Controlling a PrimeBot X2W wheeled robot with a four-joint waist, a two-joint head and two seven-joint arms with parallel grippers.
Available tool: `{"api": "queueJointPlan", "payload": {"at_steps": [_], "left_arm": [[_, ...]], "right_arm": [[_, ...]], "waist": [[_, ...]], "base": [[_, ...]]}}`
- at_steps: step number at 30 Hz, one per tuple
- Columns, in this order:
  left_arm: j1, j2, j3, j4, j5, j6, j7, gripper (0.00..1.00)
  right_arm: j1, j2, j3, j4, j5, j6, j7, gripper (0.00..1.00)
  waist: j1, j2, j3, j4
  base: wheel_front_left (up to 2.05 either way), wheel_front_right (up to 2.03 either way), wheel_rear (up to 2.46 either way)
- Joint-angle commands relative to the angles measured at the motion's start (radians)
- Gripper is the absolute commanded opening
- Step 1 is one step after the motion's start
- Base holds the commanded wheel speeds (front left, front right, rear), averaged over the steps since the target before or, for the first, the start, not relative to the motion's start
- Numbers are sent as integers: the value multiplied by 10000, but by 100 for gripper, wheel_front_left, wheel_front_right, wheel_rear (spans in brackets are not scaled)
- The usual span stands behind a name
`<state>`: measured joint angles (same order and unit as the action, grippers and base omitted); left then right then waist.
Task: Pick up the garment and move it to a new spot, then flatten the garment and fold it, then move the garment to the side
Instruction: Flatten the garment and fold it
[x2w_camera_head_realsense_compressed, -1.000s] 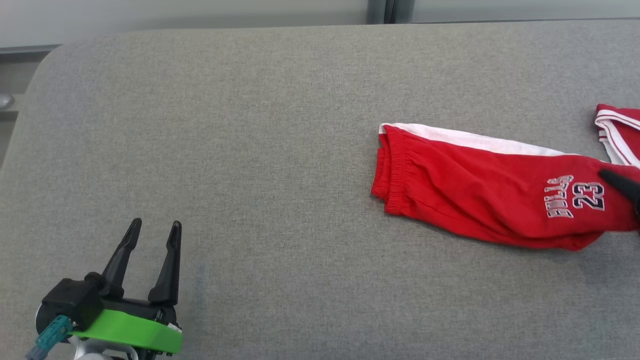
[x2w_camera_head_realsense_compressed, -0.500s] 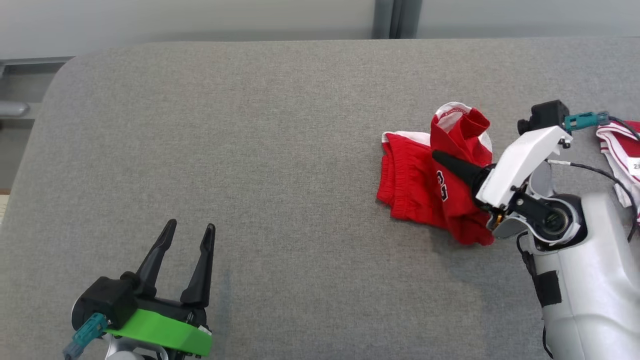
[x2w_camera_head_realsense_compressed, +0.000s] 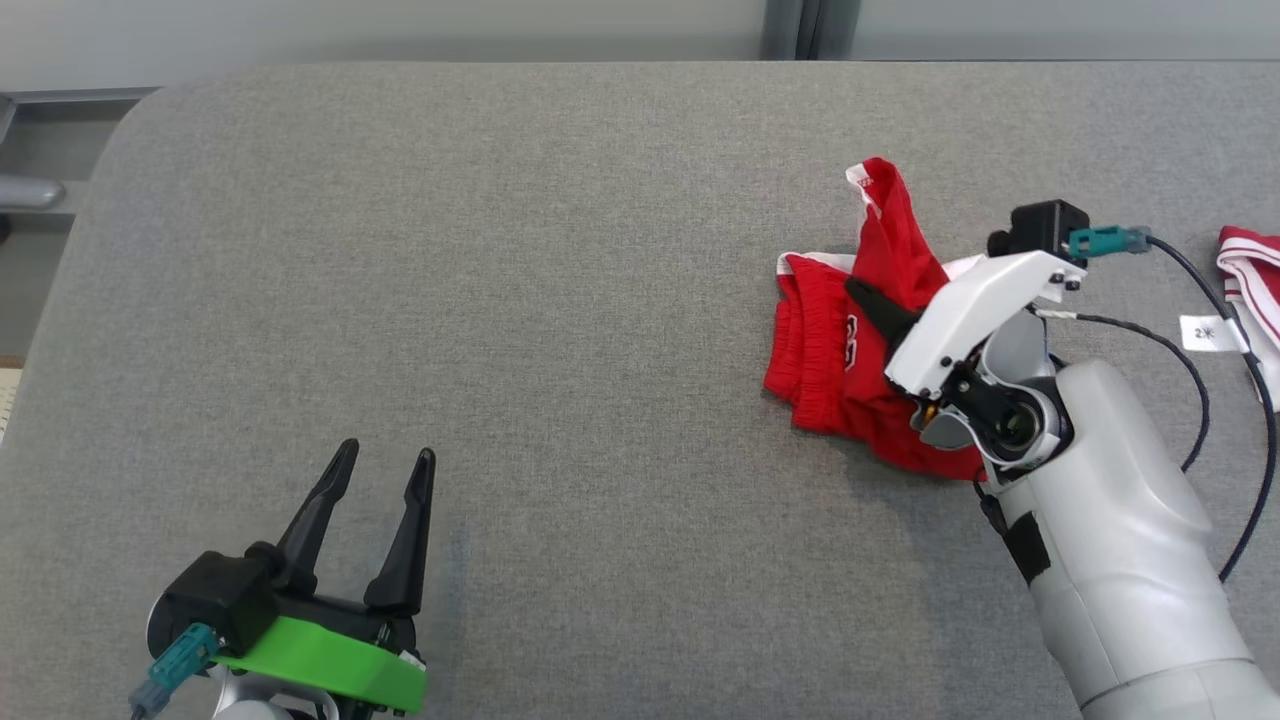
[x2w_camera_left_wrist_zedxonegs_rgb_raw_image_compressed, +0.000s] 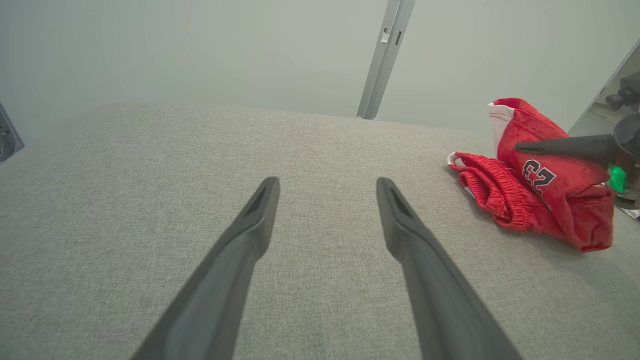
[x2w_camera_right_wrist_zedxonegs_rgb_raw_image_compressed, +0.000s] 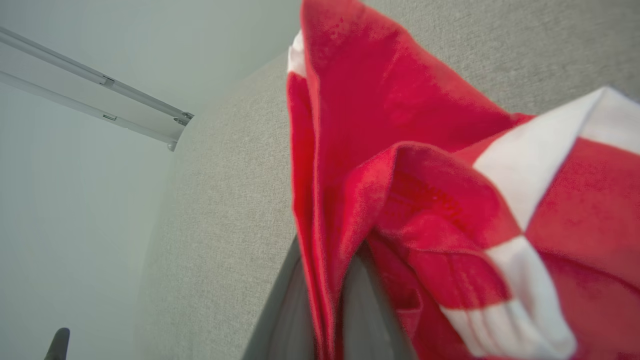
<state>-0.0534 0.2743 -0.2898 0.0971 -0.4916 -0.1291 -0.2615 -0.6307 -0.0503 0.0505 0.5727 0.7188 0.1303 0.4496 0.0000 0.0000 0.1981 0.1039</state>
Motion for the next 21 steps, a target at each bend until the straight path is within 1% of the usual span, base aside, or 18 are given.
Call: {"api": "queueJointPlan", "payload": {"at_steps": [1, 4, 7, 10, 13, 17, 19, 21], "left_arm": [[-230, 70, -23, 2, -13, -28, -42, 100], [-260, 53, -81, 54, -8, -27, -42, 100], [-239, 49, -85, 119, -23, -27, -43, 100], [-155, 65, 10, 116, -28, -27, -43, 100], [-47, 71, 168, 52, 3, -26, -43, 100], [-27, -6, 285, -119, 78, -26, -41, 100], [-95, -21, 304, -179, 90, -25, -35, 100], [-206, -31, 272, -215, 93, -15, -35, 100]], "right_arm": [[-334, -16, 324, 213, 235, 5, -220, 100], [-695, -15, 1214, 300, 707, 5, -445, 100], [-942, -24, 2053, -10, 1277, 5, -538, 100], [-1055, -36, 2411, -579, 1551, 5, -645, 100], [-945, -99, 2188, -1261, 1476, 5, -422, 100], [-254, -904, 1605, -2070, 934, 5, 361, 100], [129, -1426, 1271, -2331, 504, 5, 751, 100], [600, -1753, 891, -2511, 217, 7, 1073, 100]], "waist": [[0, 0, 64, -52], [0, 0, 109, -114], [0, 0, 131, -192], [0, 0, 158, -292], [0, 0, 234, -420], [0, 0, 468, -554], [0, 0, 653, -601], [0, 0, 824, -626]], "base": [[0, 0, 0], [0, 0, 0], [0, 0, 0], [0, 0, 0], [0, 0, 0], [0, 0, 0], [0, 0, 0], [0, 0, 0]]}}
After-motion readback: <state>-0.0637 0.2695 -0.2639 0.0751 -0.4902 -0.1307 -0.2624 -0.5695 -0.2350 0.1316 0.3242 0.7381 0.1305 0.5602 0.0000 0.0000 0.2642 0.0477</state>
